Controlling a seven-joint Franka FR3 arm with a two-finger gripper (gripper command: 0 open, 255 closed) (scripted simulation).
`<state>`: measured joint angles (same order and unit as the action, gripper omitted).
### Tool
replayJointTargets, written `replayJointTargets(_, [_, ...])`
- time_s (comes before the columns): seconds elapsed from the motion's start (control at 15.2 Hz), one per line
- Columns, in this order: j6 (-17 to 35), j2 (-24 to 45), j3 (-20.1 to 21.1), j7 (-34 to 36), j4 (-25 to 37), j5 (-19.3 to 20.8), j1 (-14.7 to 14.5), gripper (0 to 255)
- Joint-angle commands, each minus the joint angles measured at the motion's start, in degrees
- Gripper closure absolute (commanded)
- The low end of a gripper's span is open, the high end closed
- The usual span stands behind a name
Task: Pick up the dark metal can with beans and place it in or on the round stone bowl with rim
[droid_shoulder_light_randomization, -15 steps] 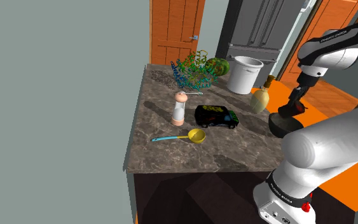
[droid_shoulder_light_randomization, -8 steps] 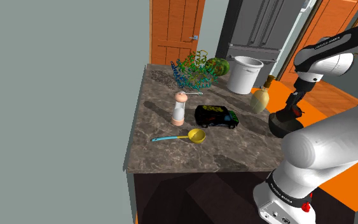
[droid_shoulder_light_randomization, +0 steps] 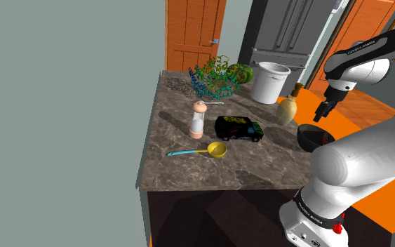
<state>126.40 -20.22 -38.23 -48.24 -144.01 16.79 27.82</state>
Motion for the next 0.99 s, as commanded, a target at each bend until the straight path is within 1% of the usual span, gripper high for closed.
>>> replayJointTargets(0.0, [0.0, 0.0, 0.0, 0.0, 0.0, 0.0, 0.0, 0])
replayJointTargets(0.13, [0.0, 0.0, 0.0, 0.0, 0.0, 0.0, 0.0, 0])
replayJointTargets(0.4, [-8.4, -4.1, 2.5, 0.8, 4.5, 0.3, 0.4, 0])
replayJointTargets(0.92, [-8.4, -4.1, 2.5, 0.8, 4.5, 0.3, 0.5, 0])
